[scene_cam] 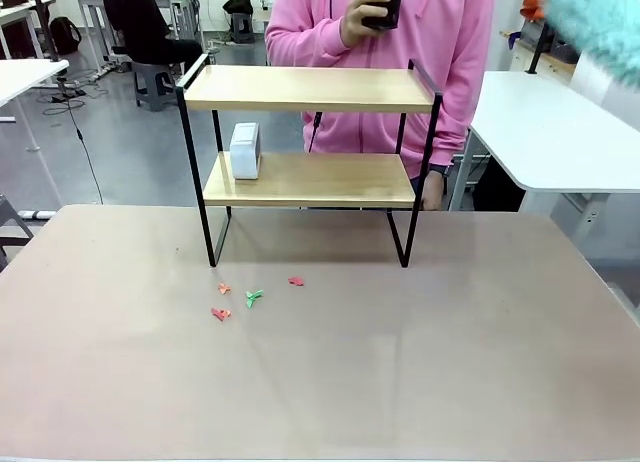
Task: Clean the shelf.
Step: Hand the Duster back to the human.
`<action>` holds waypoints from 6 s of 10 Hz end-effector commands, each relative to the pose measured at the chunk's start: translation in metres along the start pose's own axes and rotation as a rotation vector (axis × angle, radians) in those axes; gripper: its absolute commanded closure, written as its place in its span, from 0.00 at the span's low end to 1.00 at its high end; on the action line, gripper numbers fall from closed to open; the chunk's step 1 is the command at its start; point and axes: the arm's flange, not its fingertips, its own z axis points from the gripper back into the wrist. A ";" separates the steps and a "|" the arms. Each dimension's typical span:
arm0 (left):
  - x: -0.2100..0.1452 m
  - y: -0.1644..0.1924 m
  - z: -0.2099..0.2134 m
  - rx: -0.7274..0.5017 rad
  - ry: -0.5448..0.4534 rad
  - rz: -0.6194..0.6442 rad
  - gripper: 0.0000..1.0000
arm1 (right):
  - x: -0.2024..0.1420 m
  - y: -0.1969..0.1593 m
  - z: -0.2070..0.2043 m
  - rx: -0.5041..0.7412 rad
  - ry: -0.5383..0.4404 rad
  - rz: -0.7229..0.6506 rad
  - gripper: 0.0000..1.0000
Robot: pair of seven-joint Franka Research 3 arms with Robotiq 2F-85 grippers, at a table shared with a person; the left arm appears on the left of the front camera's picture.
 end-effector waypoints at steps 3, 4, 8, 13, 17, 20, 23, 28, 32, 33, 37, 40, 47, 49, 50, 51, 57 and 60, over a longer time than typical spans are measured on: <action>-0.023 -0.054 -0.076 -0.275 0.217 -0.111 0.00 | -0.049 0.018 -0.053 0.116 0.676 0.183 0.87; -0.029 -0.052 -0.073 -0.267 0.306 -0.110 0.00 | -0.061 0.011 -0.048 -0.002 0.687 0.254 0.87; -0.019 -0.061 -0.081 -0.253 0.243 -0.100 0.00 | -0.059 0.027 -0.060 0.065 0.616 0.118 0.87; 0.000 -0.084 -0.174 -0.478 0.449 -0.156 0.00 | -0.043 0.051 -0.100 0.140 1.197 0.175 0.87; -0.027 -0.122 -0.243 -0.695 0.649 -0.195 0.00 | -0.068 0.040 -0.159 0.042 1.460 0.275 0.87; -0.043 -0.127 -0.255 -0.744 0.701 -0.179 0.00 | -0.073 0.034 -0.181 0.032 1.429 0.263 0.87; -0.044 -0.126 -0.254 -0.727 0.726 -0.141 0.00 | -0.069 0.026 -0.184 0.007 1.358 0.222 0.87; -0.046 -0.130 -0.260 -0.734 0.708 -0.146 0.00 | -0.075 0.031 -0.181 -0.009 1.434 0.229 0.87; -0.047 -0.128 -0.260 -0.732 0.711 -0.139 0.00 | -0.075 0.029 -0.184 -0.036 1.428 0.209 0.87; -0.047 -0.126 -0.263 -0.734 0.701 -0.128 0.00 | -0.076 0.030 -0.186 -0.058 1.454 0.219 0.87; -0.053 -0.119 -0.292 -0.793 0.684 -0.117 0.00 | -0.075 0.035 -0.184 0.012 1.437 0.268 0.87; -0.061 -0.118 -0.309 -0.878 0.693 -0.097 0.00 | -0.074 0.033 -0.190 0.026 1.422 0.268 0.87; -0.083 -0.126 -0.346 -0.971 0.639 -0.106 0.00 | -0.078 0.031 -0.197 0.106 1.475 0.293 0.87; -0.085 -0.122 -0.361 -0.897 0.650 -0.108 0.00 | -0.083 0.033 -0.196 0.099 1.509 0.302 0.87; -0.085 -0.120 -0.364 -0.865 0.661 -0.104 0.00 | -0.084 0.032 -0.196 0.105 1.513 0.299 0.87; -0.087 -0.117 -0.369 -0.836 0.669 -0.087 0.00 | -0.087 0.032 -0.196 0.107 1.534 0.305 0.87; -0.114 -0.134 -0.387 -0.828 0.779 -0.094 0.00 | -0.083 0.027 -0.200 0.145 1.482 0.300 0.87; -0.121 -0.141 -0.389 -0.827 0.825 -0.116 0.00 | -0.082 0.024 -0.201 0.161 1.482 0.294 0.87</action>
